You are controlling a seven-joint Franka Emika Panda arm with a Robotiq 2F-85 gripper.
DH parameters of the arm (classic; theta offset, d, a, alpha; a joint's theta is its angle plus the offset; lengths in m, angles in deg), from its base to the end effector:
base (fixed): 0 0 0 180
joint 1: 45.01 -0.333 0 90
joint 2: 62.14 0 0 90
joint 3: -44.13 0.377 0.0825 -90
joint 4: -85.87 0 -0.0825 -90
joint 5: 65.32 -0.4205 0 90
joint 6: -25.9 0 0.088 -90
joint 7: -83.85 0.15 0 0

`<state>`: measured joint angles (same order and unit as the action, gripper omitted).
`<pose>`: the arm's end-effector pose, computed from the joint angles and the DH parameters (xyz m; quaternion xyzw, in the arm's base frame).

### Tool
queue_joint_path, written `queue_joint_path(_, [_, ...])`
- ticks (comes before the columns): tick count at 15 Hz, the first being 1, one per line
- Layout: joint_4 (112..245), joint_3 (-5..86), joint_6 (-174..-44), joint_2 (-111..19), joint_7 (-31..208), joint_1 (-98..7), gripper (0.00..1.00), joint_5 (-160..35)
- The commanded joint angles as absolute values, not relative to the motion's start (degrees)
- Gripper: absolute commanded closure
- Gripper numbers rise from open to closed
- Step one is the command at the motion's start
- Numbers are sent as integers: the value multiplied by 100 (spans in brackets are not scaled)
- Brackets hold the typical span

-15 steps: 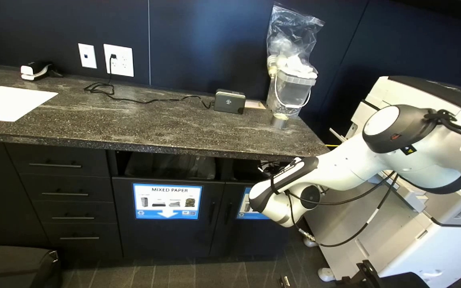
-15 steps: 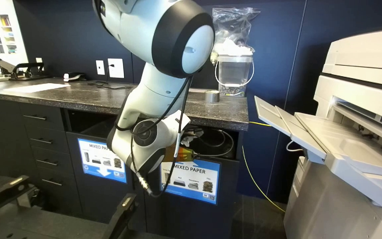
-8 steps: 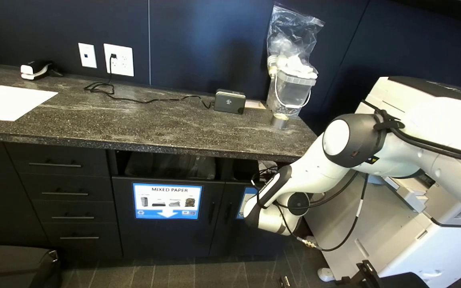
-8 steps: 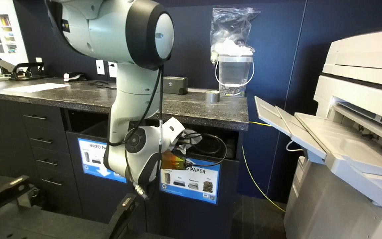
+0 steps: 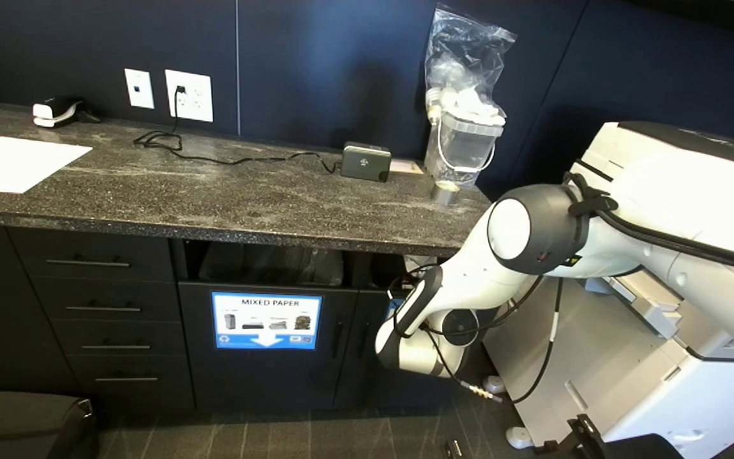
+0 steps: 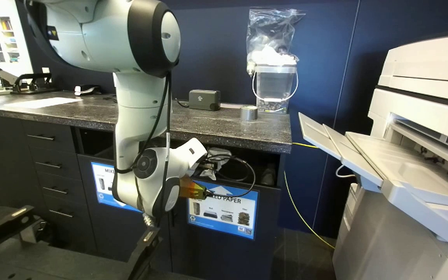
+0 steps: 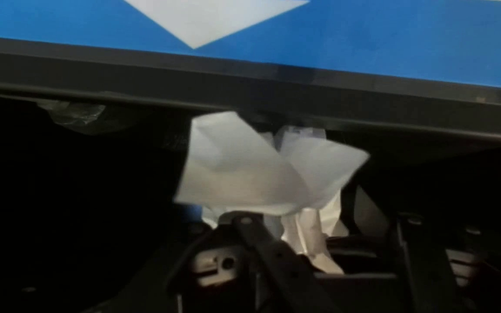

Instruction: Put the tissues into the rubbish bin.

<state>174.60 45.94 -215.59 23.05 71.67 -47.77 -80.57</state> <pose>0.6761 0.0024 -0.1047 0.8341 -0.0168 0.5435 0.0929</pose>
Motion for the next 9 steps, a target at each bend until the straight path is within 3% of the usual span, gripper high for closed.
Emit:
queue_joint_path(1, [17390, 4325, -21731, 2305, 7623, -5141, 9, -8287])
queue_joint_path(3, [17294, 4275, -21729, 2304, 7728, -5250, 0, -8351])
queue_joint_path(9, [16966, 4134, -21739, 2393, 7835, -5434, 0, -8496])
